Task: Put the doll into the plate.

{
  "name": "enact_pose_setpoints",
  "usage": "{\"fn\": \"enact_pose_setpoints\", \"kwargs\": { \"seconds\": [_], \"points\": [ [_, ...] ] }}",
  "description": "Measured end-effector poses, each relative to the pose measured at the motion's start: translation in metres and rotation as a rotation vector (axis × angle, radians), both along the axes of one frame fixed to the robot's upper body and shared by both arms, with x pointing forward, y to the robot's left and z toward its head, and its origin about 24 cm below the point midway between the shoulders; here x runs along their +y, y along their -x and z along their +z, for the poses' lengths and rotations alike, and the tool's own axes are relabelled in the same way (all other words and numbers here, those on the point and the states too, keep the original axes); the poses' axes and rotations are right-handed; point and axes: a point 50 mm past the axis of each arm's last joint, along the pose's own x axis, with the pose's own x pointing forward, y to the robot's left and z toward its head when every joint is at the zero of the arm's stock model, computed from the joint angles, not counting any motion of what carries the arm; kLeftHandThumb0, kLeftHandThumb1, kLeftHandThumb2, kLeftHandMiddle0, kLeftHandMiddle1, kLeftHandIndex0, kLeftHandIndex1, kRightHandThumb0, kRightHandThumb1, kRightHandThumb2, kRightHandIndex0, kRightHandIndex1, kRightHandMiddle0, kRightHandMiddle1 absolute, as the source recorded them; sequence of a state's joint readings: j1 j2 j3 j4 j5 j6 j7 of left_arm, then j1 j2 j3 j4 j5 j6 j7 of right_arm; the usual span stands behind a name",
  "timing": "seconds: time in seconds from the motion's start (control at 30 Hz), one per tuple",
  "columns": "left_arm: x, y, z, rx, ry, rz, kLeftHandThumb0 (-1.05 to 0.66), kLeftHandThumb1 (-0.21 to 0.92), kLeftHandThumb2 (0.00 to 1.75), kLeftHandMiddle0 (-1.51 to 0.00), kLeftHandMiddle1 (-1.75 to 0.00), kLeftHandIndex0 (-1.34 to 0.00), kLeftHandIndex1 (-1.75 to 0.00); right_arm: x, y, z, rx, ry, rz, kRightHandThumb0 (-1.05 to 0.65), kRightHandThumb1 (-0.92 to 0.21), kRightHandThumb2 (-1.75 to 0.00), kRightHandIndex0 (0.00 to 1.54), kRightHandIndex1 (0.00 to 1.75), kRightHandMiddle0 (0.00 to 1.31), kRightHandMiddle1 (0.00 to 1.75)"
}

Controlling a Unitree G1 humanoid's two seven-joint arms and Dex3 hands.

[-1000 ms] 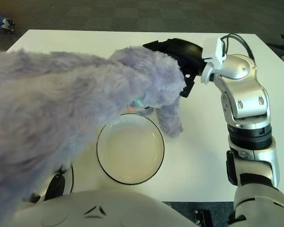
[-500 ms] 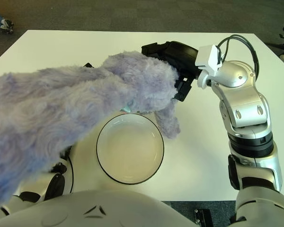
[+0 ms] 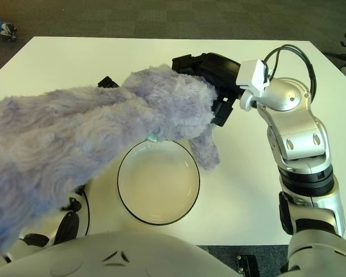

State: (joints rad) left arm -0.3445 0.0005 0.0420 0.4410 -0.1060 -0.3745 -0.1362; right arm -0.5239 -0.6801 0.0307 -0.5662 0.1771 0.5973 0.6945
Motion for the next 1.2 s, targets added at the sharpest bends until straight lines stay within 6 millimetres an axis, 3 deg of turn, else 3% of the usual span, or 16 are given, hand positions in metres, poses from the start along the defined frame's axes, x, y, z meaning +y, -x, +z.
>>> {"fn": "enact_pose_setpoints", "kwargs": {
  "seconds": [0.9,1.2],
  "points": [
    [-0.0007,-0.0002,-0.0001,0.000,-0.002,-0.009,-0.46,0.38,1.24,-1.22,-1.75,-0.56,-1.75,0.0015,0.0049,-0.0031,-0.095,0.037,0.033,0.57,-0.08,-1.60,0.81,1.75,1.07,1.75],
    [-0.0008,-0.0002,0.0000,0.000,-0.002,-0.010,-0.46,0.38,1.24,-1.22,-1.75,-0.56,-1.75,-0.0005,0.0051,-0.0056,-0.084,0.113,0.022,0.58,-0.08,-1.61,0.81,1.75,1.01,1.75]
  ]
}}
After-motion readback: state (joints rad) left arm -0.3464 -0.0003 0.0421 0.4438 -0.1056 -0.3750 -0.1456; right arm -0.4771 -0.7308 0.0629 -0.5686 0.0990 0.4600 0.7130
